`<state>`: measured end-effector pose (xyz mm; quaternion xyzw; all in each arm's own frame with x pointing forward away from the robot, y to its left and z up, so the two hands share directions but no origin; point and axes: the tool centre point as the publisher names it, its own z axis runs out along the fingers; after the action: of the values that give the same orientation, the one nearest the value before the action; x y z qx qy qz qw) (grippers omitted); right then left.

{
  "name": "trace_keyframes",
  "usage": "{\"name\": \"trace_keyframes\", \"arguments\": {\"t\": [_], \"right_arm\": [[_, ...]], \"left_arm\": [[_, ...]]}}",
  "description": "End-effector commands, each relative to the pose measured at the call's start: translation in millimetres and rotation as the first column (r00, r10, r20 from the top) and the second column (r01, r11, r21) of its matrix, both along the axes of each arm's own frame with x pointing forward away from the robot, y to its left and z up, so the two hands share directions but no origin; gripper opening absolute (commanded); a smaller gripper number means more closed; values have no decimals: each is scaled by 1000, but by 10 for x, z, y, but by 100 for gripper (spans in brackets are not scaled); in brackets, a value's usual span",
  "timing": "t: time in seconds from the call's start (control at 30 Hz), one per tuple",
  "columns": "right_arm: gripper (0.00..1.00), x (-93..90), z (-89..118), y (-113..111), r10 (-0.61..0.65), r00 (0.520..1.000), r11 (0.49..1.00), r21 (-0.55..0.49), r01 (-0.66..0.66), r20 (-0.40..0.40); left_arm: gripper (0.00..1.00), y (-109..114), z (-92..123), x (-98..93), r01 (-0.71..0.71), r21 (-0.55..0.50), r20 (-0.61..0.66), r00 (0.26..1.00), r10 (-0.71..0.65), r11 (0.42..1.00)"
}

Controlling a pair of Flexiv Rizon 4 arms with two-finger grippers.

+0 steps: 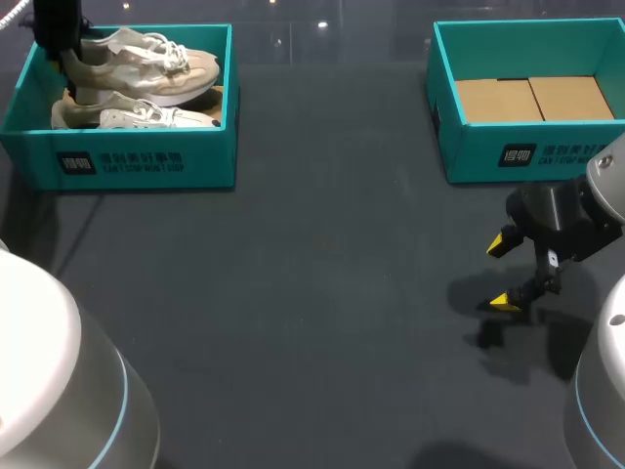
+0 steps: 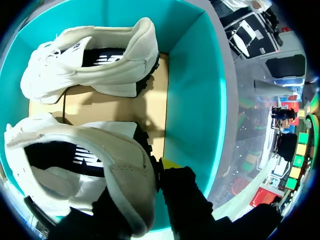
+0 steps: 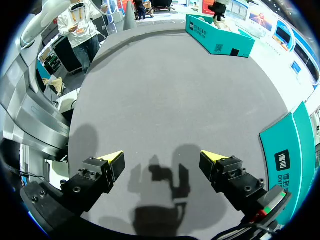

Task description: Take the shoe out of the shoebox, open the shoe tongue, remove and reinsert the insole, then place the shoe into the shoebox

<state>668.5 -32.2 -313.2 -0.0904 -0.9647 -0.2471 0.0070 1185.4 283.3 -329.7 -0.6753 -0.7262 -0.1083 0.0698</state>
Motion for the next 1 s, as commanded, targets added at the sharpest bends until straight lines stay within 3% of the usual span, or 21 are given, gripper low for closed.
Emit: {"name": "trace_keyframes", "arguments": {"t": [0.03,0.33,1.0], "right_arm": [[100,-20,3,1,-2,1000,1000,-3,2,3],[100,-20,3,1,-2,1000,1000,-3,2,3],[100,-20,3,1,-2,1000,1000,-3,2,3]], "left_arm": [[0,-37,-60,10,13,4,6,1000,-13,1000],[0,-122,-150,-5,48,19,17,999,-48,999],[0,-96,-356,104,17,-26,0,1000,-17,1000]]}}
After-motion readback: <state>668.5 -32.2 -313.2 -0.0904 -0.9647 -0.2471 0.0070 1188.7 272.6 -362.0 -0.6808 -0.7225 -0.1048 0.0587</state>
